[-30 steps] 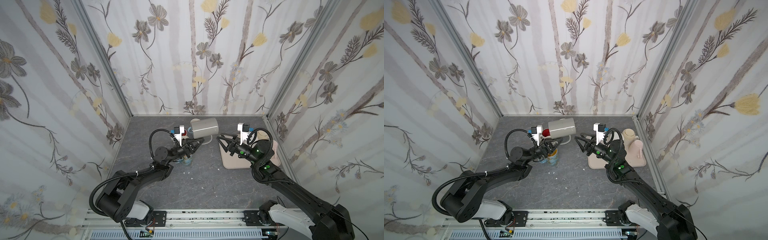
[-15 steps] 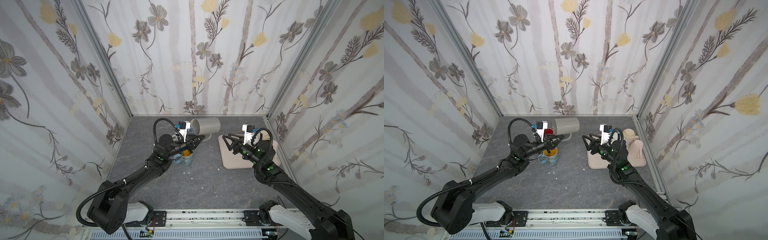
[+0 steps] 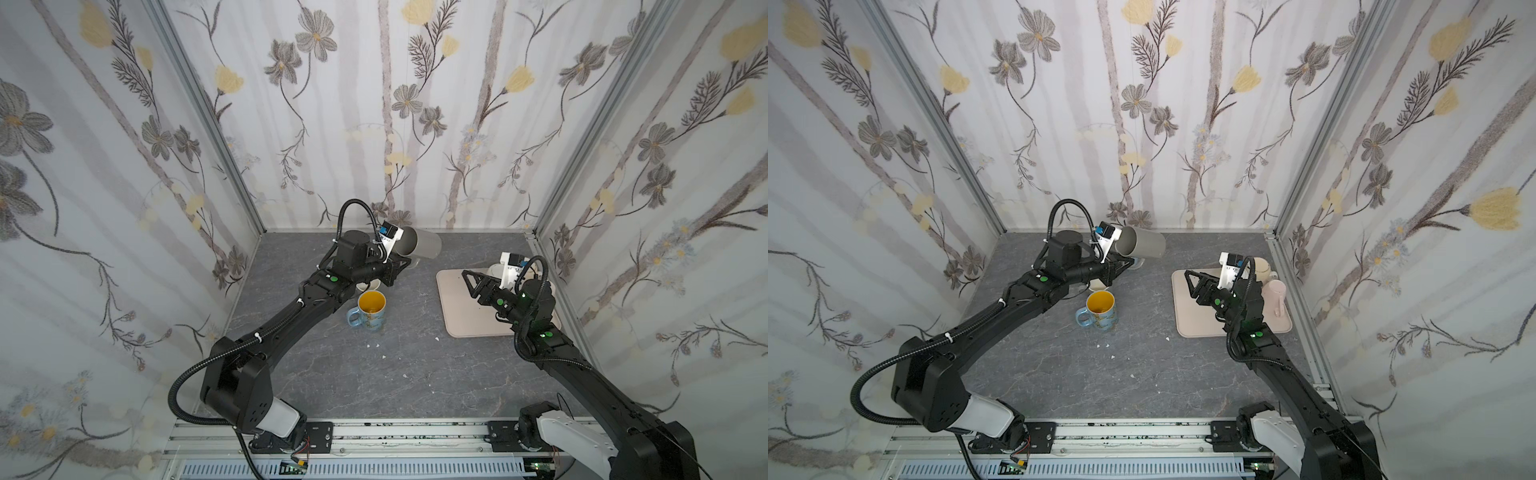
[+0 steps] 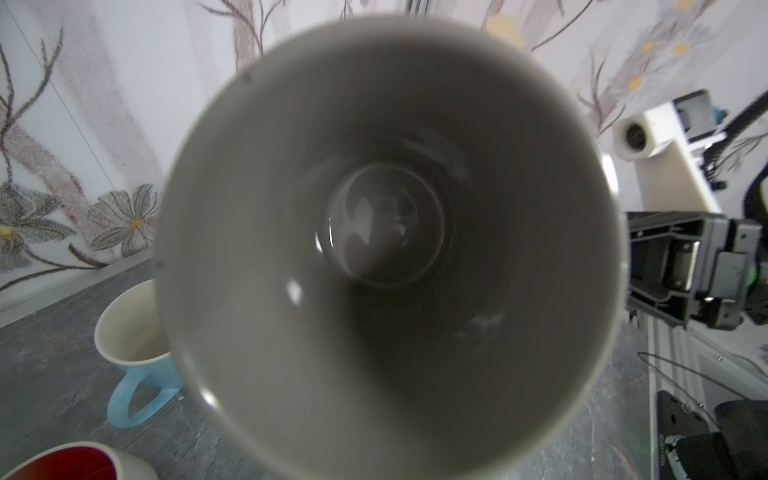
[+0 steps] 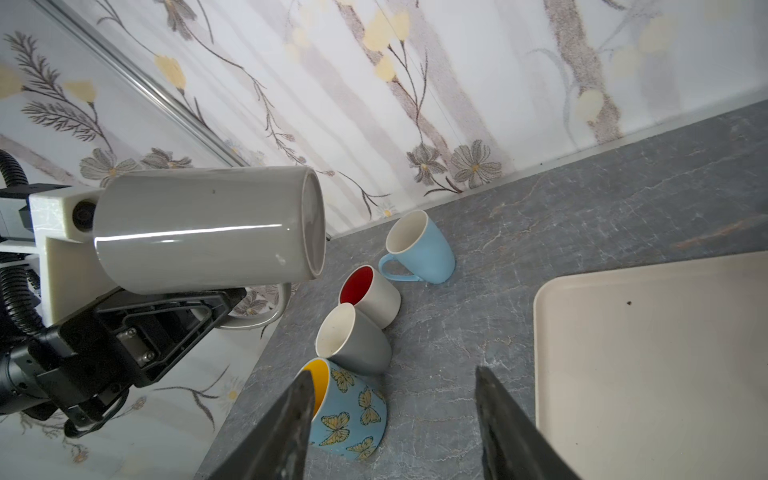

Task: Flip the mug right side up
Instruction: 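Carry grey mug with left gripper and lower it opening-up beside red-lined mug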

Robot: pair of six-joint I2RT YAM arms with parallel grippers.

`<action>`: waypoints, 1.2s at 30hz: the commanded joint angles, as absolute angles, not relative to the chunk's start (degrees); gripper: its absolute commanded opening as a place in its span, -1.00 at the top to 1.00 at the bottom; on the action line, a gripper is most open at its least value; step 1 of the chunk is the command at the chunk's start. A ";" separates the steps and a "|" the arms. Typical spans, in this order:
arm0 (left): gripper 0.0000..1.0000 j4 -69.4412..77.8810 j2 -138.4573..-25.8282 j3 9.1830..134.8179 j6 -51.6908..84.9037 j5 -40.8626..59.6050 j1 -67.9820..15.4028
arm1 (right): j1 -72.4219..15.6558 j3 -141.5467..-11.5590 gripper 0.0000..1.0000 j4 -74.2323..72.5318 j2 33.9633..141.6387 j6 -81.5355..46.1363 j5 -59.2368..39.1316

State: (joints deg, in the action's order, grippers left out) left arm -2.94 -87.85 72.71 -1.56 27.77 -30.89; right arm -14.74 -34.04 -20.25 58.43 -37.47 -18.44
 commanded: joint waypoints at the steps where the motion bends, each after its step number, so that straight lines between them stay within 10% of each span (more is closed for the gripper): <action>1: 1.00 -10.51 -91.26 78.46 -8.48 26.30 -30.87 | -13.52 -33.77 -0.21 -18.46 59.26 -38.15 -18.22; 36: 1.00 -48.06 -125.87 118.17 -28.26 3.90 -30.77 | -7.56 -32.67 -0.20 -17.92 61.67 -37.14 -22.52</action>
State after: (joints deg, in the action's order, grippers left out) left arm -46.50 -124.55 115.66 -25.08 5.80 -30.89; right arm -7.77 -32.67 -16.86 61.67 -37.54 -22.24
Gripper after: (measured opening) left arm 0.108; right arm 0.602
